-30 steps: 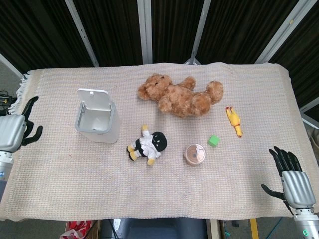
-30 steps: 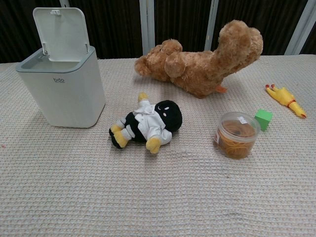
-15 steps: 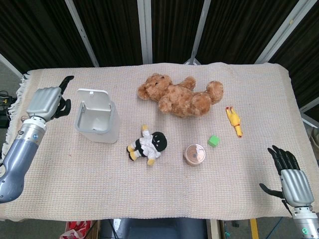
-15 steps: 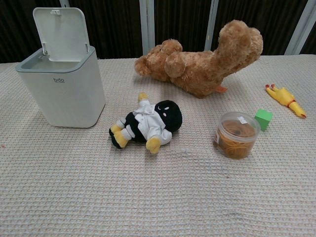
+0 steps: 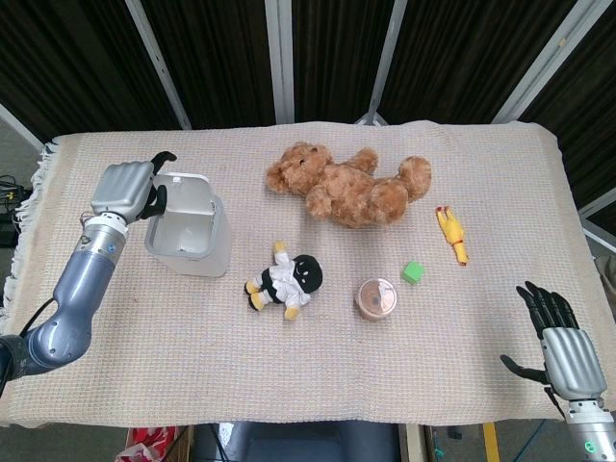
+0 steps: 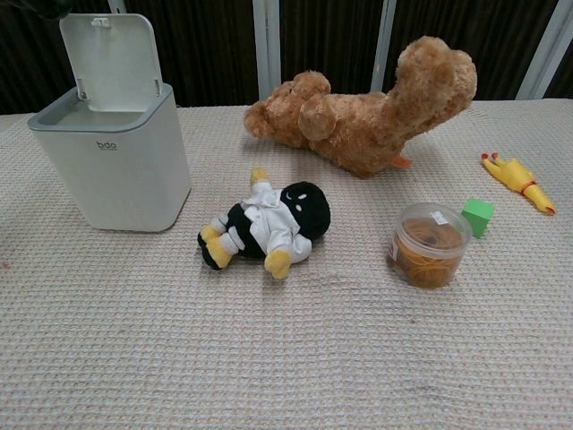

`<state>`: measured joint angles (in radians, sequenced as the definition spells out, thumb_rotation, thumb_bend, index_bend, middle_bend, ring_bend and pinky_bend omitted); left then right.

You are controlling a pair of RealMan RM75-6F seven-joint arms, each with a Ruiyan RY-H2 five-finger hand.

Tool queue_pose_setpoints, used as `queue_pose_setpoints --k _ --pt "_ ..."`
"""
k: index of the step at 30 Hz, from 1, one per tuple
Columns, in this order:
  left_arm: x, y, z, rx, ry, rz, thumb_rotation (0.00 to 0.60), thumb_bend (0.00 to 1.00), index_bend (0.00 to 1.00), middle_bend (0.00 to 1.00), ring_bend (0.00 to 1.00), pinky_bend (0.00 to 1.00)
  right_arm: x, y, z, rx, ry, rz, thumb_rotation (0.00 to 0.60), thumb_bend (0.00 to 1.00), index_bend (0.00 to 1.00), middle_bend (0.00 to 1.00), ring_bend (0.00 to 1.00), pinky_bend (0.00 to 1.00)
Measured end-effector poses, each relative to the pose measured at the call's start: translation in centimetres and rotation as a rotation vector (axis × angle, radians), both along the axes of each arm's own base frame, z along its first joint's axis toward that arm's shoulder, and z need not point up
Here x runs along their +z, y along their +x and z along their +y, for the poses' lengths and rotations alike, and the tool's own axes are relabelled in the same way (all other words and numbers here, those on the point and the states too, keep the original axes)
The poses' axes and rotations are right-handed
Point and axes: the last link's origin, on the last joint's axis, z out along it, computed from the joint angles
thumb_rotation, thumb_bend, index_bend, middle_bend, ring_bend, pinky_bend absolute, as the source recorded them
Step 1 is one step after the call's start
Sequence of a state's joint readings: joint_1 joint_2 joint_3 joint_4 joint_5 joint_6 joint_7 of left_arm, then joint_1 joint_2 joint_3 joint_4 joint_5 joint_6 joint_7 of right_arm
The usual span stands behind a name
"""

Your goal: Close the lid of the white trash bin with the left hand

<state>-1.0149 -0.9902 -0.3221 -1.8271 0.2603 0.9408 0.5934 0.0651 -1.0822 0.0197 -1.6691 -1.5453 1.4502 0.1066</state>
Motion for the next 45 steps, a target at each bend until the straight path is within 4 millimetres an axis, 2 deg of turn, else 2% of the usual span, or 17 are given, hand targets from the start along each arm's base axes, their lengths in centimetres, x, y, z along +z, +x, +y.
queue_pose_setpoints --k 10,18,27,33,45 --pt "-1.5 0.9 0.2 0.004 -0.032 0.020 0.600 0.69 0.31 1.00 0.93 1.00 0.1 -0.1 0.0 -0.003 -0.004 0.001 0.600 0.19 0.00 0.00 0.00 0.00" --pt "-1.4 1.1 -0.4 0.005 -0.044 0.030 0.600 0.70 0.34 1.00 0.93 1.00 0.3 -0.1 0.2 -0.001 -0.009 0.004 0.600 0.19 0.00 0.00 0.00 0.00" --pt "-0.7 0.7 -2.2 -0.002 -0.073 0.056 0.600 0.70 0.34 1.00 0.93 1.00 0.5 -0.2 0.4 0.009 -0.017 0.007 0.600 0.19 0.00 0.00 0.00 0.00" --pt "-0.7 -0.2 -4.2 -0.010 -0.114 0.087 0.600 0.70 0.34 1.00 0.93 1.00 0.7 -0.2 0.5 0.013 -0.024 0.008 0.600 0.19 0.00 0.00 0.00 0.00" --pt "-1.8 -1.6 -6.4 -0.018 -0.154 0.086 0.600 0.70 0.33 1.00 0.93 1.00 0.8 -0.2 0.9 0.020 -0.027 0.011 0.600 0.19 0.00 0.00 0.00 0.00"
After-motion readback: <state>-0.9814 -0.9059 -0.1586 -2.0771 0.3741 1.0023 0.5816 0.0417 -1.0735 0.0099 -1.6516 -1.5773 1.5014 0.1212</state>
